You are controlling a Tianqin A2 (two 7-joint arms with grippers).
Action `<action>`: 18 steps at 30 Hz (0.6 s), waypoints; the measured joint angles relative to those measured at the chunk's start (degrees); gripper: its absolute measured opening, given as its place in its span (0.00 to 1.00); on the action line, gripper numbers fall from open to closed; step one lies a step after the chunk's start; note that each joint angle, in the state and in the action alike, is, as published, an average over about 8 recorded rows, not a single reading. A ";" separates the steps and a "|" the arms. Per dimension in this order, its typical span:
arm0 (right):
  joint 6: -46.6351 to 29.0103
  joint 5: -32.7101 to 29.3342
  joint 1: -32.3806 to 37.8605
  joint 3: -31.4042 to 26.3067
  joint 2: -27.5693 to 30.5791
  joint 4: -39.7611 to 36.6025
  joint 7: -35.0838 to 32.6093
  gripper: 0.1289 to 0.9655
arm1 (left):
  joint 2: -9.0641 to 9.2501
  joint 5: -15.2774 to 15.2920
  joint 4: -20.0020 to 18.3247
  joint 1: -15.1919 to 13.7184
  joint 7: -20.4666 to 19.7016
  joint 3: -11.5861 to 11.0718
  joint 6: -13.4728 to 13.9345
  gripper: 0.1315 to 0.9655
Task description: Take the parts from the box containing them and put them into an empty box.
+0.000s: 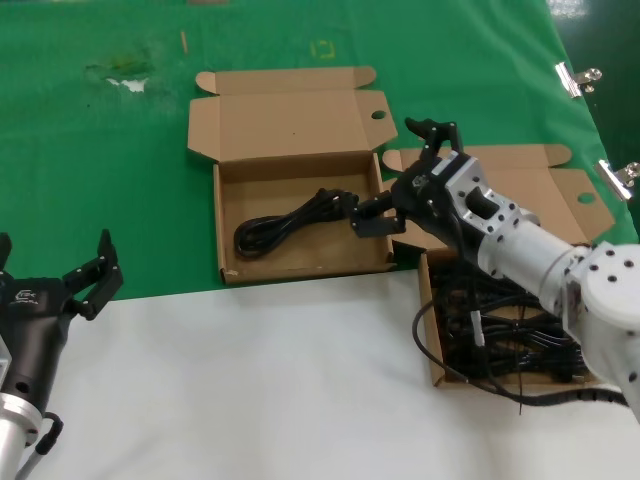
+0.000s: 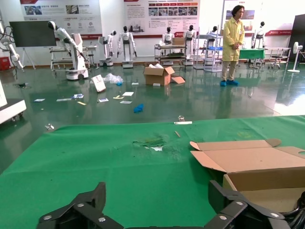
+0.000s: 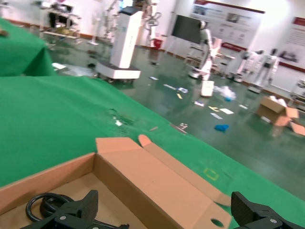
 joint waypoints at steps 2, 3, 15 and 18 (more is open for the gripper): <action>1.16 0.39 -1.56 0.71 -0.03 1.37 0.47 1.00 | 0.00 0.00 0.00 0.00 0.00 0.00 0.00 0.72; 1.72 0.58 -2.35 1.05 -0.04 2.04 0.70 1.00 | 0.00 0.00 0.00 0.00 0.00 0.00 0.00 0.75; 8.74 2.93 -11.70 5.34 -0.23 10.31 3.53 1.00 | 0.00 0.00 0.00 0.00 -0.02 0.00 0.00 0.91; 10.46 3.51 -14.02 6.39 -0.27 12.34 4.22 1.00 | 0.00 0.00 0.00 0.00 -0.02 0.00 0.00 0.93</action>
